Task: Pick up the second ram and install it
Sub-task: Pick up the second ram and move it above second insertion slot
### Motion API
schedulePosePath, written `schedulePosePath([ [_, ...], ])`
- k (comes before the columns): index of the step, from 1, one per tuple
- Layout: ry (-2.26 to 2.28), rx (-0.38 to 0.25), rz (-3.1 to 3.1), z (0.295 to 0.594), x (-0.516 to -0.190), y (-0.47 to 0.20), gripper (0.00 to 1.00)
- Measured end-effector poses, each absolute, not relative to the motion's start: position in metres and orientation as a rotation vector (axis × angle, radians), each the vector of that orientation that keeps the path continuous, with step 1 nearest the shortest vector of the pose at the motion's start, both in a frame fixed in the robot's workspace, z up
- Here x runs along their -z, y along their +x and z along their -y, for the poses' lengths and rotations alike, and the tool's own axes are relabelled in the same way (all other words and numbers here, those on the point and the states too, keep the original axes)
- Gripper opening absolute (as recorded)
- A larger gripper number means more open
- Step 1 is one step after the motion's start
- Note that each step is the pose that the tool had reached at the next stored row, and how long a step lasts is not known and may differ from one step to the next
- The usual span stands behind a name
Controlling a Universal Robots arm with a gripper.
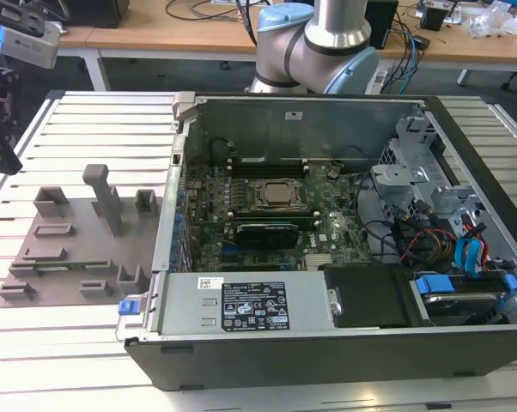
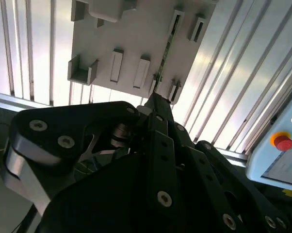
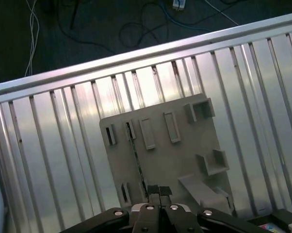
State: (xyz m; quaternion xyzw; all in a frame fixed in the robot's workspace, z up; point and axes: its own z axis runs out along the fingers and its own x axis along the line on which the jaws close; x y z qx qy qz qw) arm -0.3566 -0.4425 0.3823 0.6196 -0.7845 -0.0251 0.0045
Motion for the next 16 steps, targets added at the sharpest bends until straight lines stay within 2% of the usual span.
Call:
schedulePosePath([
  [16, 2.116, 0.077, 2.303, 0.4425, -0.3823, -0.3566, 0.10],
])
